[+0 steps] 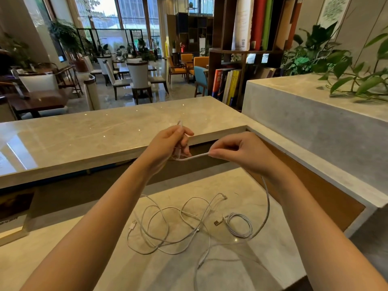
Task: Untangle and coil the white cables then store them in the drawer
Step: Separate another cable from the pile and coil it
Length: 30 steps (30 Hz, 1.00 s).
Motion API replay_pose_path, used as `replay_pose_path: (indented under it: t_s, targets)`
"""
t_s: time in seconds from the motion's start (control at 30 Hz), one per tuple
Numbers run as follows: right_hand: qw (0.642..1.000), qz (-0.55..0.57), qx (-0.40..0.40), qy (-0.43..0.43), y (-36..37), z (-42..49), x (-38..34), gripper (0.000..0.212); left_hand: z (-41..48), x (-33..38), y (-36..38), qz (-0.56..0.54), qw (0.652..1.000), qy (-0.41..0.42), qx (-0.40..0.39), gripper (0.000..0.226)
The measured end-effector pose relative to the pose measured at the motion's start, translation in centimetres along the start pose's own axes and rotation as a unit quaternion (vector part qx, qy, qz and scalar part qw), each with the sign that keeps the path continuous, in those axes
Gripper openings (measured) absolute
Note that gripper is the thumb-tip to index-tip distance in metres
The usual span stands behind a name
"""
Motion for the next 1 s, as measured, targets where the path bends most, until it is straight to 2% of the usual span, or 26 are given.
replay_pose_path:
  t_s: [0.07, 0.13, 0.2, 0.27, 0.37, 0.4, 0.43, 0.5, 0.57, 0.6, 0.67, 0.7, 0.77, 0.8, 0.83, 0.9, 0.93, 1.0]
  targets:
    - [1.000, 0.014, 0.018, -0.008, -0.2, 0.1, 0.2, 0.010, 0.1, -0.6, 0.3, 0.024, 0.999, -0.006, -0.033, 0.031]
    - [0.998, 0.021, 0.055, -0.019, -1.0, 0.3, 0.2, 0.011, -0.5, -1.1, 2.2, 0.031, 0.989, -0.006, -0.147, 0.032]
    - [0.995, 0.027, 0.092, -0.024, -1.9, 0.7, 0.2, 0.011, -1.6, -0.9, 4.1, -0.063, 0.962, -0.001, -0.267, 0.030]
    - [0.992, 0.043, 0.117, -0.016, -2.4, 1.1, 0.6, 0.007, -2.3, 0.0, 4.9, -0.219, 0.917, 0.009, -0.333, 0.027]
    - [0.984, 0.096, 0.152, 0.018, -2.8, 1.1, 2.3, 0.013, -2.7, 1.4, 5.4, -0.457, 0.798, -0.001, -0.393, 0.029]
    - [0.979, 0.124, 0.157, 0.036, -2.7, 1.0, 3.4, 0.017, -2.7, 1.8, 5.3, -0.510, 0.765, -0.003, -0.394, 0.031]
    - [0.975, 0.150, 0.152, 0.053, -2.3, 0.8, 4.6, 0.021, -2.5, 2.2, 4.9, -0.547, 0.746, 0.005, -0.380, 0.032]
    - [0.975, 0.168, 0.124, 0.079, -0.7, 0.3, 7.1, 0.026, -2.2, 2.8, 3.9, -0.587, 0.735, 0.027, -0.339, 0.033]
    - [0.978, 0.153, 0.093, 0.110, 1.6, -0.2, 9.4, 0.028, -1.7, 3.2, 3.1, -0.601, 0.751, 0.035, -0.272, 0.033]
    - [0.981, 0.128, 0.075, 0.124, 2.8, -0.5, 10.2, 0.029, -1.1, 2.8, 2.7, -0.593, 0.774, 0.034, -0.219, 0.033]
    - [0.991, 0.039, 0.019, 0.128, 5.5, -0.6, 10.5, 0.028, -0.1, 1.5, 1.7, -0.522, 0.847, 0.035, -0.096, 0.034]
    - [0.993, -0.011, -0.020, 0.116, 6.9, -0.6, 10.0, 0.028, 0.1, 0.9, 1.2, -0.440, 0.896, 0.043, -0.041, 0.036]
    - [0.989, -0.099, -0.081, 0.079, 8.9, -0.4, 8.1, 0.026, 0.1, -0.1, 1.2, -0.209, 0.976, 0.046, 0.025, 0.036]
    - [0.985, -0.140, -0.090, 0.057, 9.2, -0.2, 6.9, 0.024, -0.1, -0.5, 1.4, -0.075, 0.995, 0.047, 0.042, 0.034]
    - [0.979, -0.180, -0.086, 0.034, 9.0, 0.2, 5.6, 0.022, -0.3, -0.6, 1.6, 0.067, 0.994, 0.059, 0.056, 0.033]
    - [0.965, -0.255, -0.063, -0.009, 7.9, 0.8, 3.1, 0.019, -0.7, -0.8, 2.1, 0.293, 0.949, 0.095, 0.064, 0.027]
    - [0.959, -0.278, -0.052, -0.027, 7.1, 0.9, 2.1, 0.019, -0.7, -1.1, 2.1, 0.342, 0.934, 0.093, 0.055, 0.025]
    - [0.955, -0.292, -0.039, -0.045, 5.4, 1.1, 0.9, 0.019, -0.9, -2.4, 1.8, 0.326, 0.945, 0.032, -0.004, 0.027]
Point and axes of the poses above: each hand's wrist, its own z-axis towards the middle knuckle, its own y-axis out of the palm, x = y × z, the point moved 8 cm from there along z, towards the middle knuckle, and after that the axes turned 13 degrees about z, right-handed, at the moved point
